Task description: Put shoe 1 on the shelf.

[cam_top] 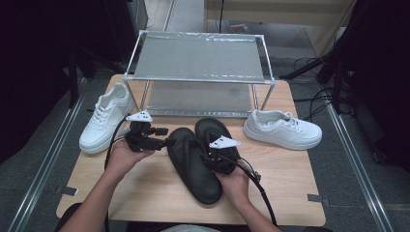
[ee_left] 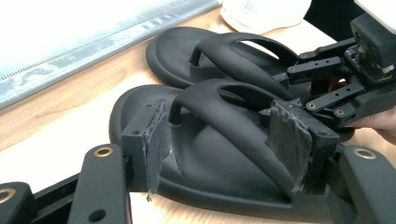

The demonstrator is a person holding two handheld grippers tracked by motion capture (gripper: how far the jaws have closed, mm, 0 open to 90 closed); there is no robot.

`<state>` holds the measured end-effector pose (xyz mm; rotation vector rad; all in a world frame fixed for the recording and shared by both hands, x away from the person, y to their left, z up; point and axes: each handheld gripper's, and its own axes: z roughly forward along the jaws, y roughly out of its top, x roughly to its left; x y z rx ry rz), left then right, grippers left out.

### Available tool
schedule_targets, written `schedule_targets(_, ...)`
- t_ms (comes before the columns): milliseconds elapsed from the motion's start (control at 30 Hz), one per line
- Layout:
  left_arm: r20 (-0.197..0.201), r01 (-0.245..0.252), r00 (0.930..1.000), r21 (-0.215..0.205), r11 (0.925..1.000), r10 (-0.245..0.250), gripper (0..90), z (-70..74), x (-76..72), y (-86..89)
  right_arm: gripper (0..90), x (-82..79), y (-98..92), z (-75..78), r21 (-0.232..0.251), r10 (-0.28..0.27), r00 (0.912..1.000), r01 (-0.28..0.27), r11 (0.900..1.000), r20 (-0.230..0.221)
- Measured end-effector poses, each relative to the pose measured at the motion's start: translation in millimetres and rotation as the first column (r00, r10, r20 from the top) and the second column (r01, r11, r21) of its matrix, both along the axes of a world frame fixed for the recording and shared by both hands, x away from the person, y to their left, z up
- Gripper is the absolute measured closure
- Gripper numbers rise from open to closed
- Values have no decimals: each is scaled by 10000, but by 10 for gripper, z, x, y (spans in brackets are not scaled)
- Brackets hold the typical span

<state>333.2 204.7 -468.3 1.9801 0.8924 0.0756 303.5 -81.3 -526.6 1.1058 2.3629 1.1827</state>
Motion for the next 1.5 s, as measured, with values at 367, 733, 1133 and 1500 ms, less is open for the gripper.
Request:
schedule_targets(367, -91, -83, 9999, -2, 10000, 83, 379, -7, 28, 25, 754, 45, -69, 22, 304, -376, 9985, 388, 9988, -388)
schedule_targets(733, -28, -151, 9999, 147, 9998, 151, 378, -8, 49, 11, 756, 78, -124, 157, 473, -320, 9990, 335, 9983, -323)
schedule_targets(1133, 23, -179, 9998, 115, 9998, 179, 378, 23, 29, 149, 756, 360, -39, 261, 199, -263, 9996, 264, 9995, -71)
schedule_targets(1500, 195, -408, 9990, -16, 9992, 408, 381, 44, 11, 200, 756, 866, 100, 334, 337, -886, 9961, 885, 9955, -3)
